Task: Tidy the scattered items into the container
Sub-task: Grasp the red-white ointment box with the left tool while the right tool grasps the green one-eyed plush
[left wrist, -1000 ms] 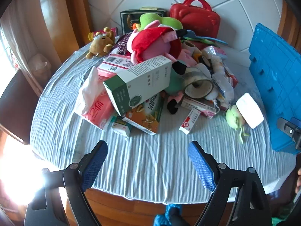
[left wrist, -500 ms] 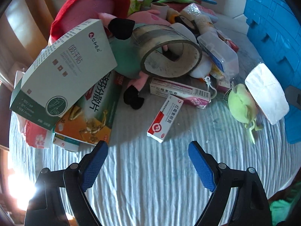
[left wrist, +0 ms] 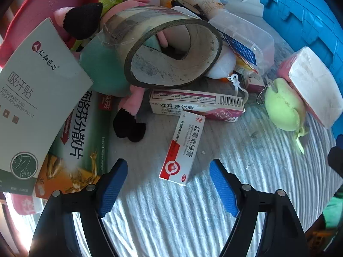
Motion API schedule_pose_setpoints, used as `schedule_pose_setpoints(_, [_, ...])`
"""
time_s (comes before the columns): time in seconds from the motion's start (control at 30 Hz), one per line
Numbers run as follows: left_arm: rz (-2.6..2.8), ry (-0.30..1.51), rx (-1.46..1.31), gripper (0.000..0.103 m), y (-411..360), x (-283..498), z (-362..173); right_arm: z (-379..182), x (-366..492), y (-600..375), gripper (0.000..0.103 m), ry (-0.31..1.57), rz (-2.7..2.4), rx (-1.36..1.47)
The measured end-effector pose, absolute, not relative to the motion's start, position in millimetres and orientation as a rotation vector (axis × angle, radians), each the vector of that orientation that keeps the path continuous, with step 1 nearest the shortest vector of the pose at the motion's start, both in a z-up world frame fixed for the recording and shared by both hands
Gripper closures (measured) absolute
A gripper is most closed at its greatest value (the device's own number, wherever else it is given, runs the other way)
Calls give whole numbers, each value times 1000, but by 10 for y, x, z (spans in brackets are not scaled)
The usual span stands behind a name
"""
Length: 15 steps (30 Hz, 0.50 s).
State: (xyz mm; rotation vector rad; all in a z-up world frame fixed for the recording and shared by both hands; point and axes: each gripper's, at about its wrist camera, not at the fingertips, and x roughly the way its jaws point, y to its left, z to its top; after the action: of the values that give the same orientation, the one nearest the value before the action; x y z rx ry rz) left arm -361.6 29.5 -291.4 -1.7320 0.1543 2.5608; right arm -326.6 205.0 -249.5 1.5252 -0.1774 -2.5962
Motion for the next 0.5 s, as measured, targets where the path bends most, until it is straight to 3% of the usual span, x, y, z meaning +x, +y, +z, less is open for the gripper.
schedule_pose_setpoints(0.27, [2555,85,-1678,25,276,-3686,-2973,-2738,-3669,1919,30,-152,-2723,1441])
schedule_pose_setpoints(0.5, [2517,99,-1654,61,393,-3763,-2896,-2811,-3861,1872,30,-158,-2692,1439])
